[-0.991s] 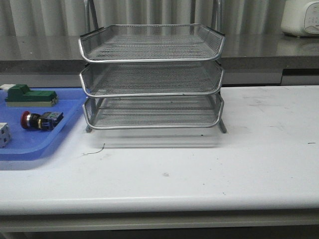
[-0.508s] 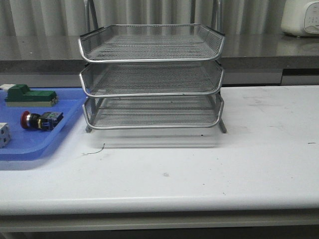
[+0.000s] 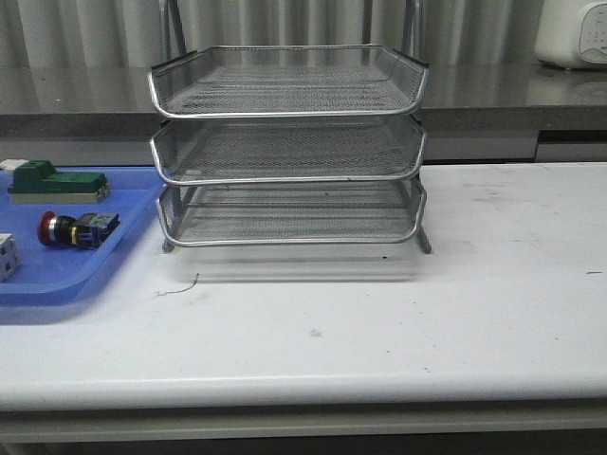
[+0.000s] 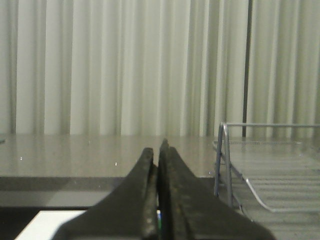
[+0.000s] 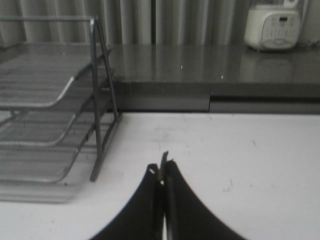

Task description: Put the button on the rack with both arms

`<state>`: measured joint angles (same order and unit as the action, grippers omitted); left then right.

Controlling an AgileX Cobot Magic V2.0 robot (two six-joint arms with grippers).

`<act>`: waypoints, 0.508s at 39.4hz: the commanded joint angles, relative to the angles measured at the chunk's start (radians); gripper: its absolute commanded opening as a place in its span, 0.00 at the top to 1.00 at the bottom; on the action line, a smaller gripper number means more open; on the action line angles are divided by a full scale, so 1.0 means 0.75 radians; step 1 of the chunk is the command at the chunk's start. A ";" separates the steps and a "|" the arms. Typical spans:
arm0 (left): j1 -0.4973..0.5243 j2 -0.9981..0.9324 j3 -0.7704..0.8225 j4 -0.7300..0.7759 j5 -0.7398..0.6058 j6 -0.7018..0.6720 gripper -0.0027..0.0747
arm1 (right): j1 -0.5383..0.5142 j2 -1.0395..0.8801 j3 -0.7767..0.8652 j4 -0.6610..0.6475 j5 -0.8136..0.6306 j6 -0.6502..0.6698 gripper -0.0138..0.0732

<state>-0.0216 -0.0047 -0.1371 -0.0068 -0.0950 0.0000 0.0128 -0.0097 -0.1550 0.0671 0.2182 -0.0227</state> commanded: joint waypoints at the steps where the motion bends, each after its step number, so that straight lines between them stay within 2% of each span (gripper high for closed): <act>1: -0.002 0.070 -0.174 0.047 0.060 -0.010 0.99 | -0.006 0.018 -0.157 0.008 -0.022 -0.006 0.97; 4: -0.002 0.162 -0.281 0.049 0.217 -0.010 0.99 | -0.006 0.095 -0.248 0.008 0.056 -0.006 0.97; 8: -0.002 0.308 -0.373 0.049 0.328 -0.010 0.99 | -0.006 0.231 -0.343 0.018 0.146 -0.006 0.97; 15: -0.002 0.506 -0.411 0.049 0.379 0.041 0.99 | -0.006 0.438 -0.411 0.032 0.189 -0.006 0.97; 20: -0.002 0.557 -0.411 0.049 0.379 0.041 0.99 | -0.006 0.483 -0.412 0.061 0.178 -0.006 0.97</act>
<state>-0.0216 0.3830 -0.4073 0.0289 0.2642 0.0276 0.0128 0.3248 -0.4264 0.0987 0.4243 -0.0227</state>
